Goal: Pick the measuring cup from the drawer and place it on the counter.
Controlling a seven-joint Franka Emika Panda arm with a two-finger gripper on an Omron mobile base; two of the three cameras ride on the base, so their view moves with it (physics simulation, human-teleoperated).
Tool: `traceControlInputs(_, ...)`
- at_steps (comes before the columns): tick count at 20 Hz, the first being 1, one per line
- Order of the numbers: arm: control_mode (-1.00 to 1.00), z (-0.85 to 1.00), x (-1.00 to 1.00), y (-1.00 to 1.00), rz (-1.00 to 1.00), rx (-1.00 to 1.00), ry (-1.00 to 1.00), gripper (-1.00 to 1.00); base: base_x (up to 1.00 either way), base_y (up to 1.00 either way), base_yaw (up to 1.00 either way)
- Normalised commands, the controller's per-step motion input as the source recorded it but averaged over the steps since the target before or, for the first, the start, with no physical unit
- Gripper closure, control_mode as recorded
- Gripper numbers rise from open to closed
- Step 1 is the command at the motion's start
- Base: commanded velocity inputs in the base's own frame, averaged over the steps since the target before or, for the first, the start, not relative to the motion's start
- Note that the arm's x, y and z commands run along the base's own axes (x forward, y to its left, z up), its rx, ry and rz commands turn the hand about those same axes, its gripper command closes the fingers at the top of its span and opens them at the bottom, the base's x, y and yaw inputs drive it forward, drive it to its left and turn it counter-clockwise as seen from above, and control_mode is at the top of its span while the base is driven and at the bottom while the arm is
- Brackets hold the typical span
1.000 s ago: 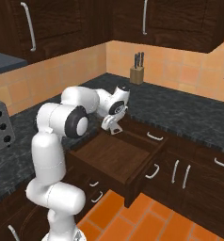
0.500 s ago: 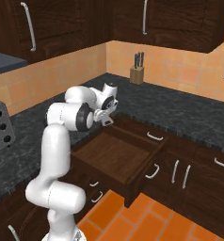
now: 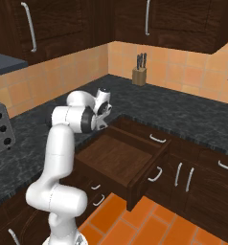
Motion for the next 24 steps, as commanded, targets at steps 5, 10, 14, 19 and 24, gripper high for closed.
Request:
traceControlInputs(5,-1.00,-0.15,0.28,0.59,0.00,-0.08,-0.14,1.00,0.00,0.00,0.00)
traceControlInputs(10,-1.00,0.00,0.21,0.13,0.02,-0.04,-0.02,-1.00,0.00,0.00,0.00)
traceControlInputs(14,-1.00,0.10,0.18,0.04,0.03,0.00,0.00,-1.00,0.00,0.00,0.00)
traceControlInputs(19,-1.00,0.60,0.03,-0.10,0.00,0.14,-0.09,-1.00,0.00,0.00,0.00)
traceControlInputs(24,-1.00,-0.08,0.01,0.00,0.00,0.03,-0.04,-1.00,0.00,0.00,0.00)
